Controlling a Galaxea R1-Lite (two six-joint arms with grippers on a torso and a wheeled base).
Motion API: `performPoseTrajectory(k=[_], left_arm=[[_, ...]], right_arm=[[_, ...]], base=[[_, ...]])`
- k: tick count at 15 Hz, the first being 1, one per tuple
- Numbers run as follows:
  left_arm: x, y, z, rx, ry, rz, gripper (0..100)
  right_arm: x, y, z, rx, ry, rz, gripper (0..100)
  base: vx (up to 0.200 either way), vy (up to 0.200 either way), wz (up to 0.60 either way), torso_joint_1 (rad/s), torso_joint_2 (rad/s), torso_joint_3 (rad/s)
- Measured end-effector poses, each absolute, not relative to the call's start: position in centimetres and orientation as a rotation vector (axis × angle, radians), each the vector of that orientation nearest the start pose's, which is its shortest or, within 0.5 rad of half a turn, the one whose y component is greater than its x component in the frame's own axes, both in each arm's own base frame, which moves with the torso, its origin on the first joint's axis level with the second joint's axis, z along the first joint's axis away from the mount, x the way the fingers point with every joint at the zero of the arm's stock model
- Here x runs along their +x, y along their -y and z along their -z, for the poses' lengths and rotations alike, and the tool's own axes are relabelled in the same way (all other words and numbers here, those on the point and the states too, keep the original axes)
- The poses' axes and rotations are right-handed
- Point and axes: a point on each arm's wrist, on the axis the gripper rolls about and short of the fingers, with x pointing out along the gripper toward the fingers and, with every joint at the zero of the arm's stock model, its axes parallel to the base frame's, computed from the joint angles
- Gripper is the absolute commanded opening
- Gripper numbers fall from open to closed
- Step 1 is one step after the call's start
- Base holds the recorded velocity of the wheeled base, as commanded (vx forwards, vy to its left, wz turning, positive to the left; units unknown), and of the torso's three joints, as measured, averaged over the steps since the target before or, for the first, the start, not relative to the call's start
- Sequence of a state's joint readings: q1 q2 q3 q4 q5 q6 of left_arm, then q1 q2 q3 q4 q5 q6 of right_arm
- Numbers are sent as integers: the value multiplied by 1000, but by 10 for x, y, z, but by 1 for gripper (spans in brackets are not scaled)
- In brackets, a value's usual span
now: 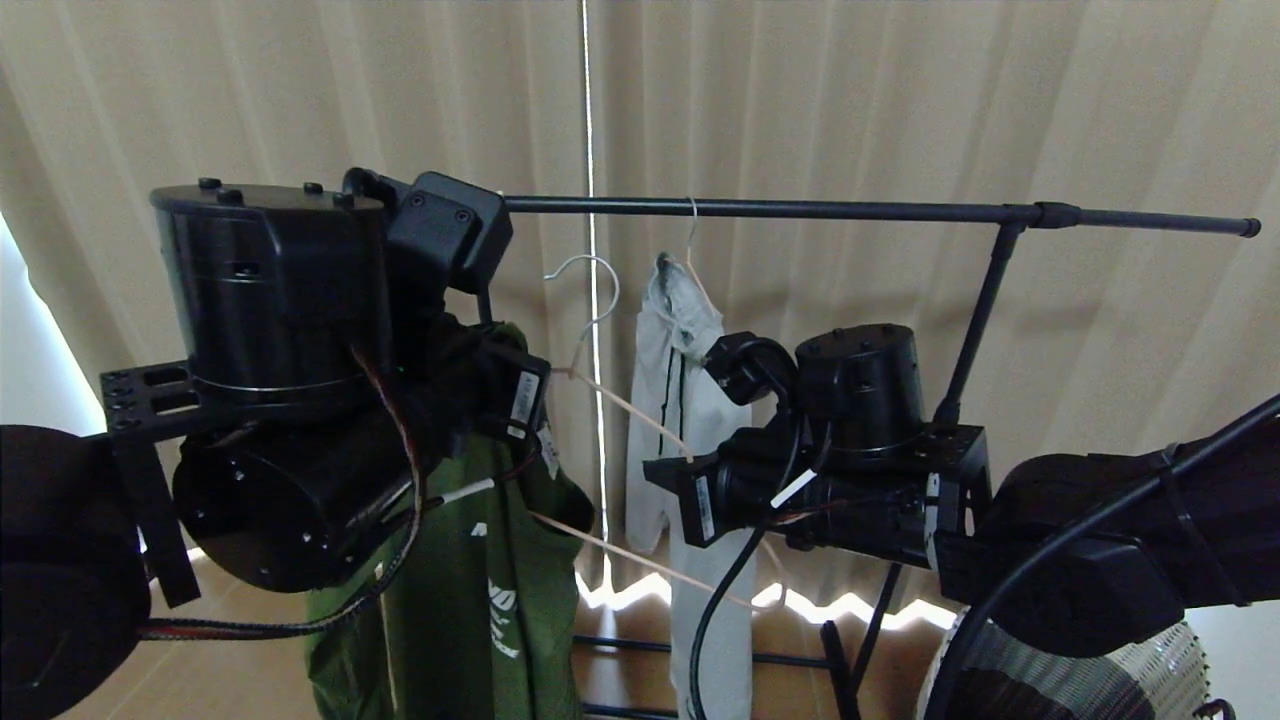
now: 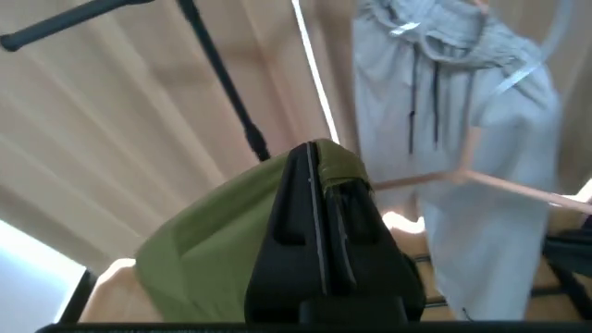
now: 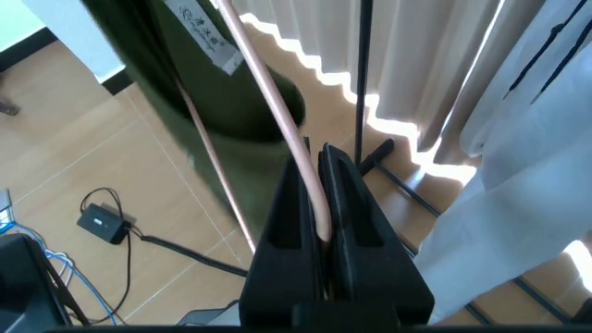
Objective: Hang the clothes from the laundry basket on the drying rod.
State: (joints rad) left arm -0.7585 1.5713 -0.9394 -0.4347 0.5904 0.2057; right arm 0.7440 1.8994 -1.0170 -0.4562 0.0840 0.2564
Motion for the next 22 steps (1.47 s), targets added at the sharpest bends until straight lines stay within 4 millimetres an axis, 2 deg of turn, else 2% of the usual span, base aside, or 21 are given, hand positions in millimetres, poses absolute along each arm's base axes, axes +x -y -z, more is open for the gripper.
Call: performPoseTrajectory(k=[2,9,10,16,19,22], left_arm=[[207,189,-231,336,-151,274,0],[194,181,-215,358,-192,349,0],[192,179,-213,358,-199,366,100],[185,174,-209,349,-184,444,100],[172,165,-204,352,-180,537,100],[163,156,-210,341,-148,555,100]], right_arm=[[263,-245,-155,98,-515,-755,0],[256,-235,-175,111,-456,-724,0],[254,-233,-178,113,-445,-721,0],[244,-219,-191,118,-402,-663,0],[249,-206,-197,124,-378,-625,0],[250,-193,-203,100,-352,-599,0]], base=[[0,0,0,0,0,0],[0,0,0,0,0,0],[0,0,0,0,0,0],[0,0,0,0,0,0],[0,0,0,0,0,0],[0,0,0,0,0,0]])
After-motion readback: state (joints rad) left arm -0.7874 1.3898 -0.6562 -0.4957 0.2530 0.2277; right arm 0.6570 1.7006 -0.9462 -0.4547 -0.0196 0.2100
